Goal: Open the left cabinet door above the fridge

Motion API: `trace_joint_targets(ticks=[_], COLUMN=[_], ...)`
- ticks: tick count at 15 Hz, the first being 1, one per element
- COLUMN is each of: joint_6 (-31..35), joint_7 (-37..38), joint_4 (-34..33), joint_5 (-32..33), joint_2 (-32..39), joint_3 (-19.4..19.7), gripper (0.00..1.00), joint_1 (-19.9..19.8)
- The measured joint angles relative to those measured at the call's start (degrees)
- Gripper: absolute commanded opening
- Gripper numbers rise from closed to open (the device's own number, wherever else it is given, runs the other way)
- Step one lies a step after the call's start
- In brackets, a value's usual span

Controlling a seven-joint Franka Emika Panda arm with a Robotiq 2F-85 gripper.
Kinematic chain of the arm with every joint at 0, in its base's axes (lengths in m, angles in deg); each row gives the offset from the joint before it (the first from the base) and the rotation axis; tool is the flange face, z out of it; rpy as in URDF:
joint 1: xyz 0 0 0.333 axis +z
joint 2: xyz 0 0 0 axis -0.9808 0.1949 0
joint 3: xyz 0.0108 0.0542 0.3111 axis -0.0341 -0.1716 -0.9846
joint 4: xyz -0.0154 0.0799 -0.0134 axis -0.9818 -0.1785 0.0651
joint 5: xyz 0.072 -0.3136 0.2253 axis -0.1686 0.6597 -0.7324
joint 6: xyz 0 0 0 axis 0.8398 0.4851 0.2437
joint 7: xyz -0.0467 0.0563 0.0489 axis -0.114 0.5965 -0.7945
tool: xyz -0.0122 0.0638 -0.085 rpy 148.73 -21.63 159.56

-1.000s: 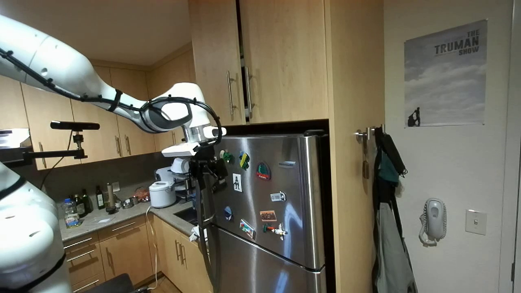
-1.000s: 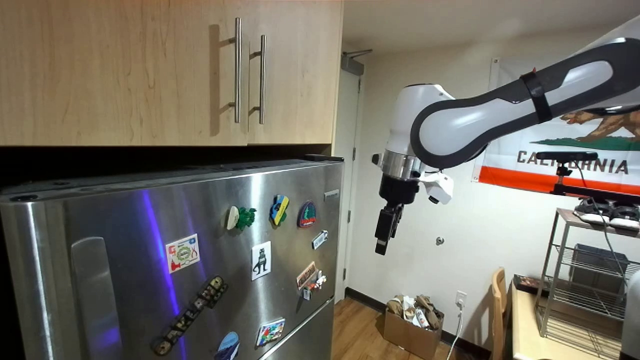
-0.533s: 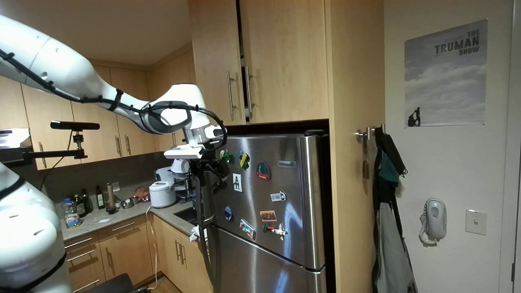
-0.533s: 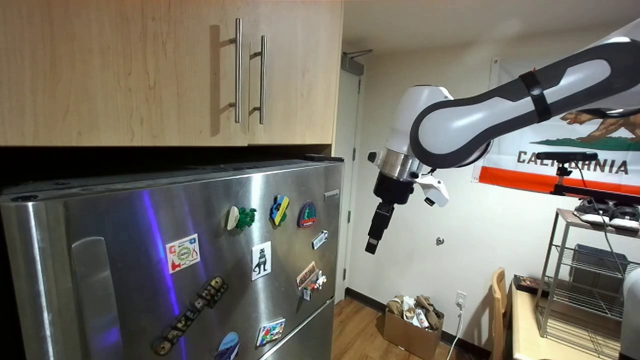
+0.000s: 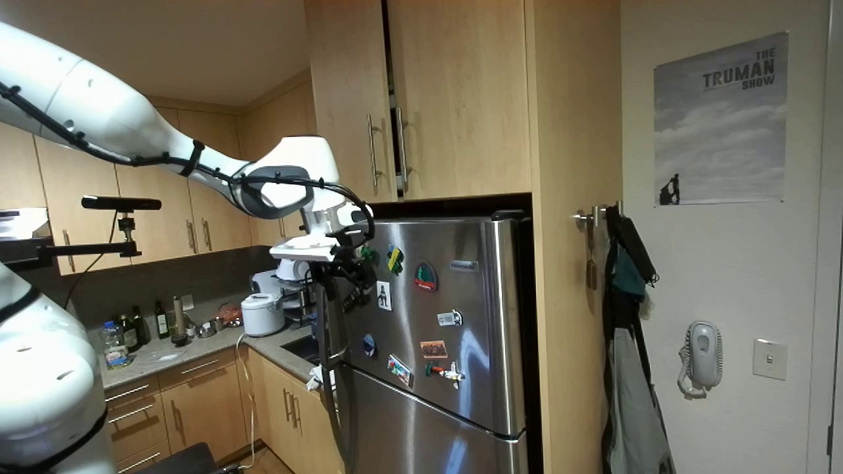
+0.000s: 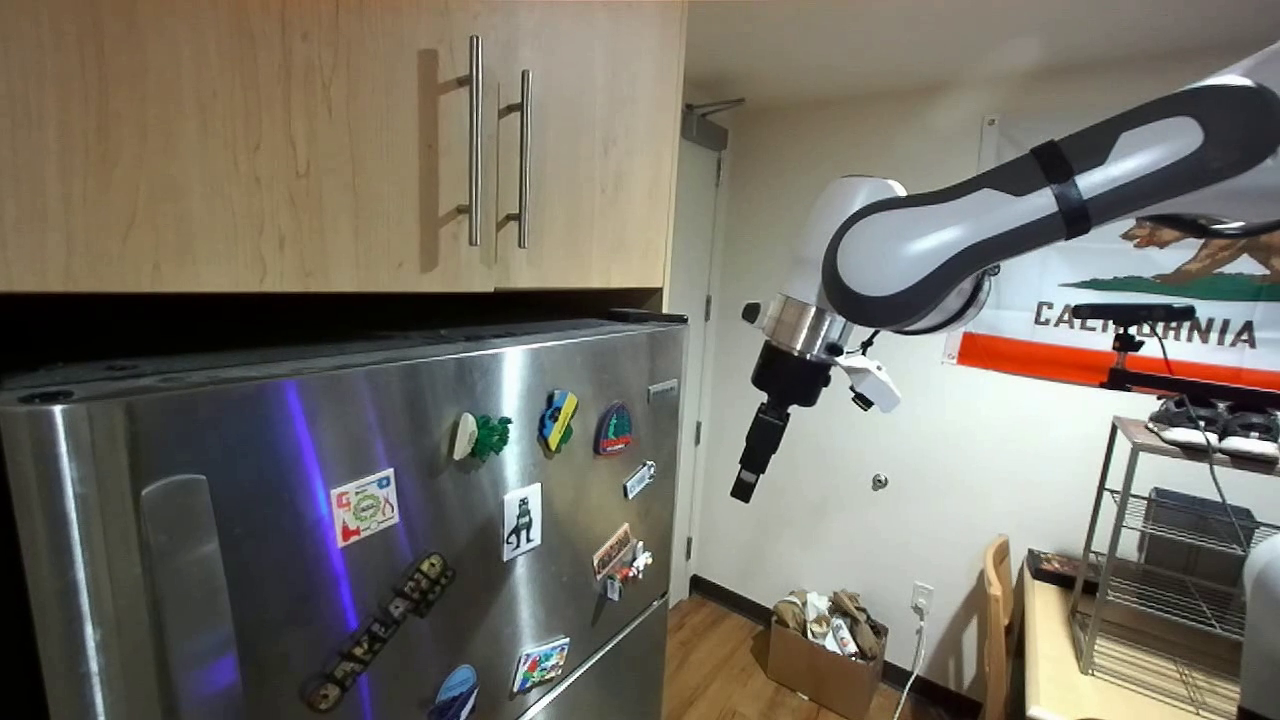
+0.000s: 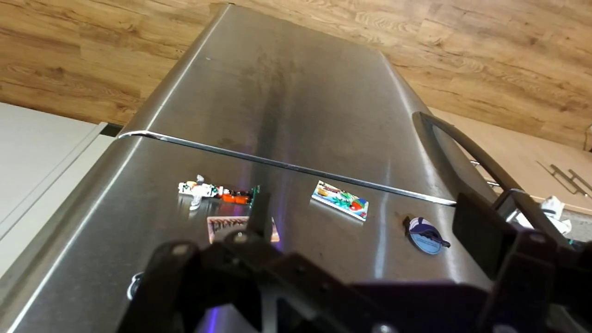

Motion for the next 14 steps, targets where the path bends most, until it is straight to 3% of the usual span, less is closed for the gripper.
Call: trace_joint_targets(ticks=[5, 14], joint_6=[1.75, 12.74], joint_7=[-1.11, -11.77], joint_4=[-0.06, 0.16], joint_5=[-1.79, -5.58], joint_2=[-0.66, -11.35], joint_3=[0.0, 2.92], gripper=[1.0, 1.0], joint_1=[1.22, 9.42])
